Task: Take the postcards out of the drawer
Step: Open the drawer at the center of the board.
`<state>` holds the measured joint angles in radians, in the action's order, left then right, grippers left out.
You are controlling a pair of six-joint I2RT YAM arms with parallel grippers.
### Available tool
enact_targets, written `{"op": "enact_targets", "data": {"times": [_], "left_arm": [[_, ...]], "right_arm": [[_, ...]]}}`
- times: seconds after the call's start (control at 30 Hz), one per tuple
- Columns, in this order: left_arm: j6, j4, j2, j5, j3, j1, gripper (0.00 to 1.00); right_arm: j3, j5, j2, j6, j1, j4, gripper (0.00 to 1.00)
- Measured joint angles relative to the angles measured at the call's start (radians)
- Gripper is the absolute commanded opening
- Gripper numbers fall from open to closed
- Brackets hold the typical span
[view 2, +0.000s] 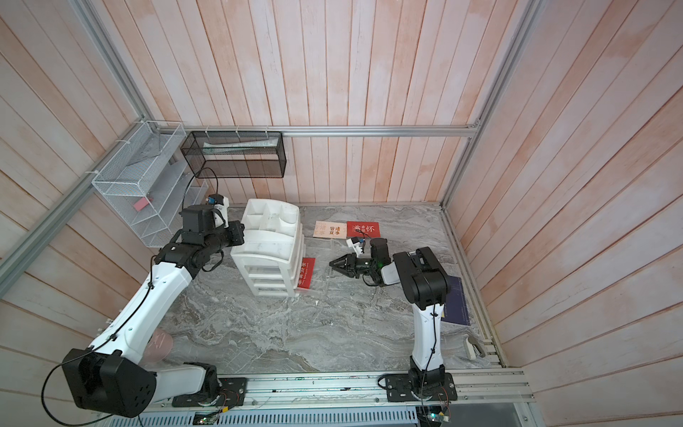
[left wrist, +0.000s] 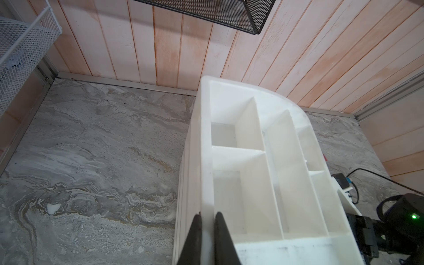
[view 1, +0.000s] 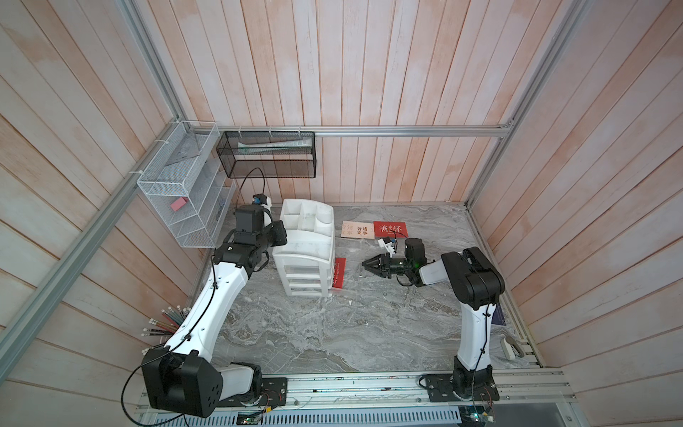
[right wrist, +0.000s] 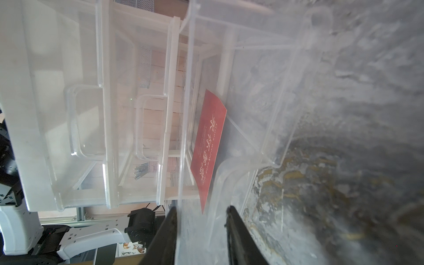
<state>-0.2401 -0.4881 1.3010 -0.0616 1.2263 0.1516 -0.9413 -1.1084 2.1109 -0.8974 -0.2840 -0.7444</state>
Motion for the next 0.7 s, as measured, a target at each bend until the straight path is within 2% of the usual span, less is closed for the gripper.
{"op": "enact_targets", "data": {"times": [0.43,0.7], "left_arm": [[0.000,-0.007,-0.005,0.015,0.000,0.000,0.09],[-0.003,-0.016,-0.008,0.024,0.000,-0.006,0.09]], "right_arm": [[-0.087,-0.009,0.009,0.091,0.028,0.149,0.35],[-0.096,0.030,0.013,0.142,0.050,0.179,0.41]]}}
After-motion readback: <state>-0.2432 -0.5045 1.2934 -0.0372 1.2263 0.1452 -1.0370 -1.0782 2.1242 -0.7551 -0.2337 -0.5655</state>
